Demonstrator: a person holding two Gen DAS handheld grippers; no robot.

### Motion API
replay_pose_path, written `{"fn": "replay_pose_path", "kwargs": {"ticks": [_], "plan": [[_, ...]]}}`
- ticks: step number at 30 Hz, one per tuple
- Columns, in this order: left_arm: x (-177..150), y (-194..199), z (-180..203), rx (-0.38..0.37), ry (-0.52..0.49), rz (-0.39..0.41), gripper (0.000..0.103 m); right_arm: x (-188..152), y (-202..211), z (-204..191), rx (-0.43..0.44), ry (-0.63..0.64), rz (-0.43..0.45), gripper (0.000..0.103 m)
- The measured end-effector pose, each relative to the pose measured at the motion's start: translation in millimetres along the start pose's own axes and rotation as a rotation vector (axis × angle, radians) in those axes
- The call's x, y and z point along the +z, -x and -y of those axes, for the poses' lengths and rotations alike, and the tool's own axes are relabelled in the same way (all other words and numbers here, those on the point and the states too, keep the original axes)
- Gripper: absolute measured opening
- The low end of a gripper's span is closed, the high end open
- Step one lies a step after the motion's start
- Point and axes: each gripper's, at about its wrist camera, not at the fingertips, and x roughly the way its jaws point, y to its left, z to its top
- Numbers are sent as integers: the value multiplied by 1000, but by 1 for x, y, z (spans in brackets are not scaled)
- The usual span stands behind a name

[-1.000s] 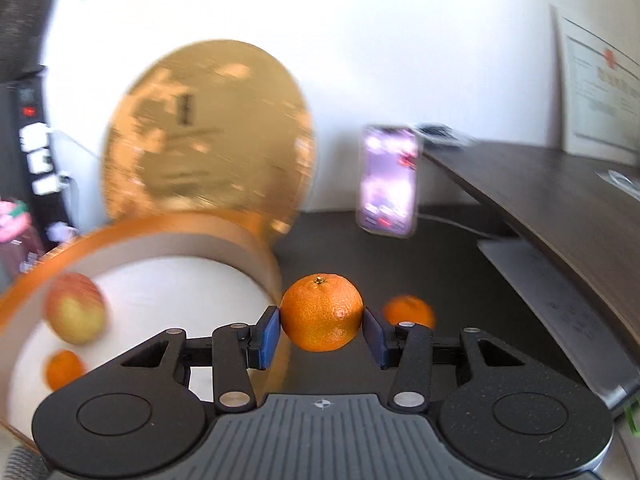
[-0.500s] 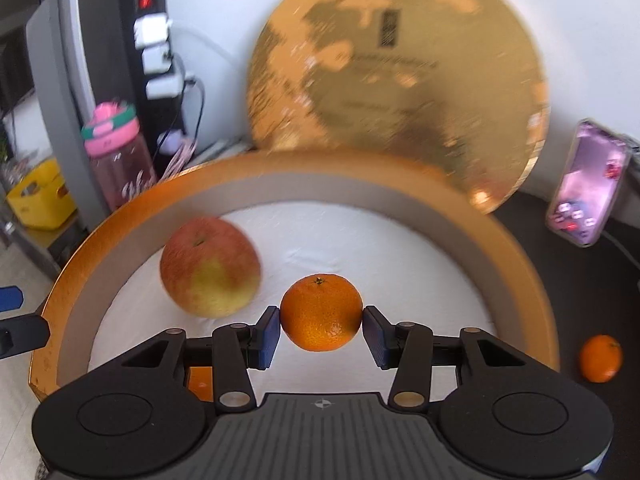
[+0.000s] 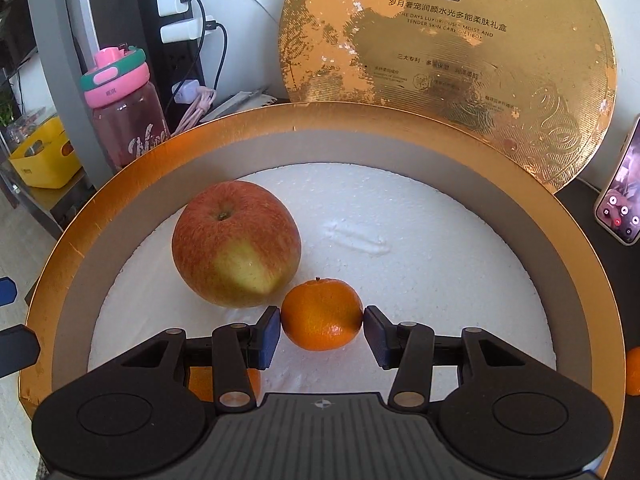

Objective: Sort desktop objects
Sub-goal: 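Carry the second mandarin into the box with the right gripper and release, then move the right gripper back to the last mandarin orange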

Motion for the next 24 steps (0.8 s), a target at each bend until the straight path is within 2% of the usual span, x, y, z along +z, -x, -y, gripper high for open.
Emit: {"fn": "replay_pose_path", "kwargs": {"ticks": [1, 2, 4, 10, 15, 18, 20, 24], "plan": [[0, 0, 1, 0, -3, -2, 100, 0, 2, 1, -1, -5, 5, 50], [0, 0, 3, 0, -5, -3, 100, -1, 5, 3, -1, -12, 10, 61], [0, 1, 6, 1, -15, -4, 100, -2, 10, 7, 1, -26, 24, 75], [-3, 4, 22, -9, -54, -5, 100, -19, 39, 28, 13, -100, 99, 77], [-5, 3, 41, -27, -102, -7, 100, -43, 89, 64, 9, -207, 269, 77], [-5, 1, 53, -37, -125, -10, 100, -61, 121, 93, -52, -274, 375, 78], [-5, -2, 61, -42, -141, -13, 100, -76, 137, 114, -107, -320, 415, 78], [-7, -8, 77, -46, -177, -25, 100, -104, 146, 154, -194, -402, 420, 79]]}}
